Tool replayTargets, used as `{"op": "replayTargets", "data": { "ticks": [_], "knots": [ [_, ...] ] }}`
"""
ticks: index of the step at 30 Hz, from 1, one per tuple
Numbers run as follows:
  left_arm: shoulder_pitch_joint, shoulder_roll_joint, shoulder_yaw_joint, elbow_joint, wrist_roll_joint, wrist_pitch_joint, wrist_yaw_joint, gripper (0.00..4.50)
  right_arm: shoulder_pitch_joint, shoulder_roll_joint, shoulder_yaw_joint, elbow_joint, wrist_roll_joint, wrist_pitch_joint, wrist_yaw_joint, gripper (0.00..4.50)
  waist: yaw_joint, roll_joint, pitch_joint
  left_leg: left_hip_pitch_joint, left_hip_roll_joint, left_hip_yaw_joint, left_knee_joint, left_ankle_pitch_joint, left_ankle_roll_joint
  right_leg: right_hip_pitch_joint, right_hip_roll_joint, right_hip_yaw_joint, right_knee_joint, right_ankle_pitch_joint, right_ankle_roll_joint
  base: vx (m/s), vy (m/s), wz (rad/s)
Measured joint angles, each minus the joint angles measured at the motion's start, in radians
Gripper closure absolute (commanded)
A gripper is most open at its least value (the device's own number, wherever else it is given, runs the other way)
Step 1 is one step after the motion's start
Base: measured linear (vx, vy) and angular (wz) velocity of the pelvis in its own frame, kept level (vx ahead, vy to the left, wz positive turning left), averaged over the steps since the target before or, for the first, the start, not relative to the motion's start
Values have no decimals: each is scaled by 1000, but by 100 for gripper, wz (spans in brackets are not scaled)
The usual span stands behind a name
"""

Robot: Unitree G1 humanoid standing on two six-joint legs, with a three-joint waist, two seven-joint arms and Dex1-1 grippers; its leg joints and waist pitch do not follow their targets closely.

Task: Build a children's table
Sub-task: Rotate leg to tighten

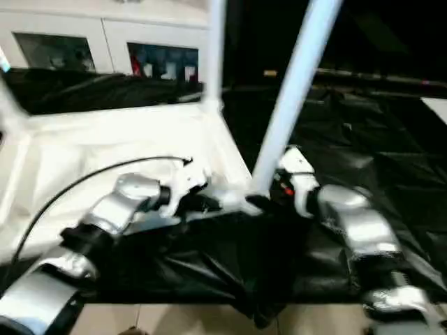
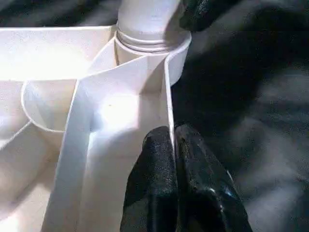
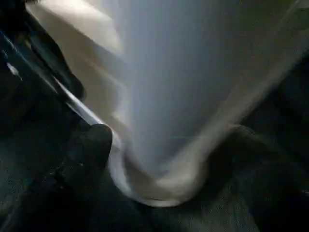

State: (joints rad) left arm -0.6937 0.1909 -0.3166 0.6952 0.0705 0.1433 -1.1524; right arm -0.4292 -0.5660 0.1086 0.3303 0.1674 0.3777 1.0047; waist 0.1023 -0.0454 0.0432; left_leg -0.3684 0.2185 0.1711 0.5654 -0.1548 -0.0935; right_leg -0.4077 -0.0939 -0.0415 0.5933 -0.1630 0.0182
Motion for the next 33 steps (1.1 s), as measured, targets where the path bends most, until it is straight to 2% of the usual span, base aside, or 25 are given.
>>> {"op": "replayTargets", "data": {
  "ticks": [2, 7, 14, 25, 33],
  "knots": [
    [6, 17, -12, -15, -11, -2, -65, 450, 31, -68, 15, -52, 15, 26, 77, 22, 8, 1, 1, 0, 0, 0, 0, 0, 0, 0, 0, 0, -1, 0, 0, 0, 0, 0],
    [5, 24, -16, -8, -13, -23, -86, 450, 64, -133, 25, -89, 21, 58, 145, 22, 10, 2, 1, 0, 0, 1, 0, 0, 0, 0, 0, 0, 0, 0, 0, 0, 0, 0],
    [4, 24, -18, -4, -13, -34, -88, 450, 99, -161, 26, -134, 26, 84, 166, 22, 11, 3, 2, 0, 0, 1, 0, 0, 0, 0, 0, 0, 0, 0, 0, 0, 0, 0],
    [-5, 18, -18, 20, -7, -53, -76, 450, 122, -158, 29, -171, 31, 89, 158, 22, 10, 3, 2, 0, 1, 0, 3, 0, 0, 0, 0, 0, 1, 0, 1, 0, 0, 0],
    [-5, 19, -18, 19, -7, -54, -84, 450, 74, -97, 22, -149, 23, 52, 86, 22, 11, 4, 2, 0, 1, 0, 2, 0, 0, 0, 0, 0, 1, 1, -2, 0, 0, 0]
  ]
}}
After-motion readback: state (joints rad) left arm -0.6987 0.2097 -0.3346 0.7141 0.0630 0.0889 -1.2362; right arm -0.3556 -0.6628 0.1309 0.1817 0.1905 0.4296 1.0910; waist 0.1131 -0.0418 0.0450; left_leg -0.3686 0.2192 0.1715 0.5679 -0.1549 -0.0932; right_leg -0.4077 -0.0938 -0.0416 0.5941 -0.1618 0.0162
